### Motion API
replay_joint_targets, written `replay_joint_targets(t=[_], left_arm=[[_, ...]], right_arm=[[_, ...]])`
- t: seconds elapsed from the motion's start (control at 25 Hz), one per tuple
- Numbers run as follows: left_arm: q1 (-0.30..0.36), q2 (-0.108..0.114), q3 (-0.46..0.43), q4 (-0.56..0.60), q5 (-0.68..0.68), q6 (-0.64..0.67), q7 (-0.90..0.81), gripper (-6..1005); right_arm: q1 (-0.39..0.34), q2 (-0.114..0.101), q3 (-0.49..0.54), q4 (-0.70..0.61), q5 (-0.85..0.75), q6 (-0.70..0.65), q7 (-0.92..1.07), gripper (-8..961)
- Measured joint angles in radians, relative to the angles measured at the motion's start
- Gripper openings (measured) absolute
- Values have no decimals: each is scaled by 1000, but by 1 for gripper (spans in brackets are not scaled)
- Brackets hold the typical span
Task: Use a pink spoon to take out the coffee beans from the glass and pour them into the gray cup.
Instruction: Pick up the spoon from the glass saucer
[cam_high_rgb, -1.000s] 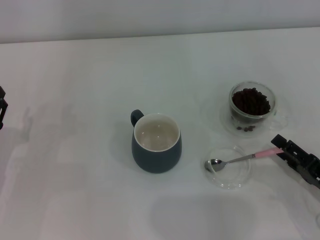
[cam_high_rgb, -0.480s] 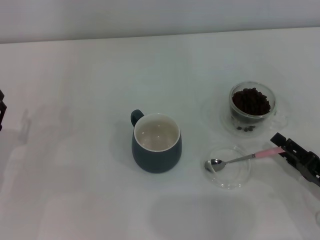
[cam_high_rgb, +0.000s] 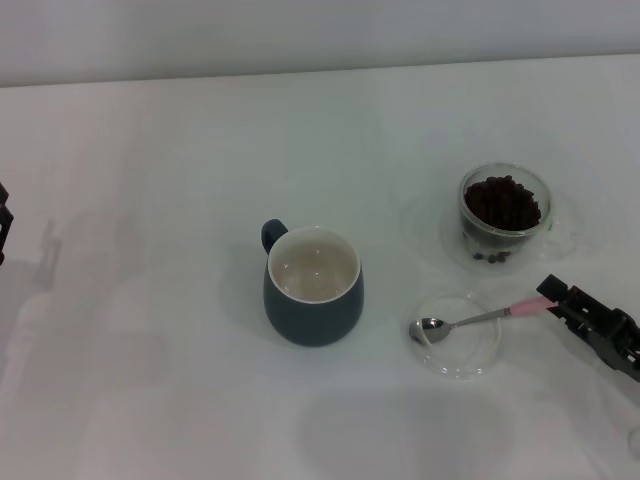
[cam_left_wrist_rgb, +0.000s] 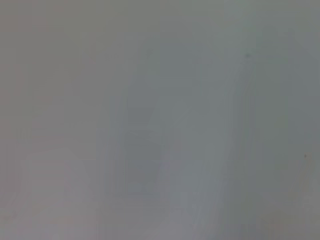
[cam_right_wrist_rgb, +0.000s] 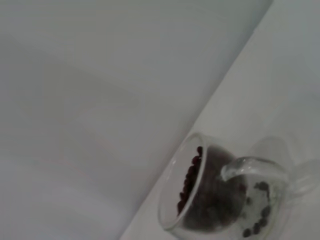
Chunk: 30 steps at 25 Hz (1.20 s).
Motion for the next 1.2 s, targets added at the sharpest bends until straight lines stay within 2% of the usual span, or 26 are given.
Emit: replay_joint_targets(t=[0.84,1.08,1.2], left_arm=[[3,0,0,1,0,-1,0,540],[4,0,0,1,0,-1,0,539],[4,0,0,1,0,0,0,539]], right_arm=[[2,3,8,3,-12,9,13,426],[10,4,9,3,-9,1,12,332],[12,5,9,3,-10,1,9,229]])
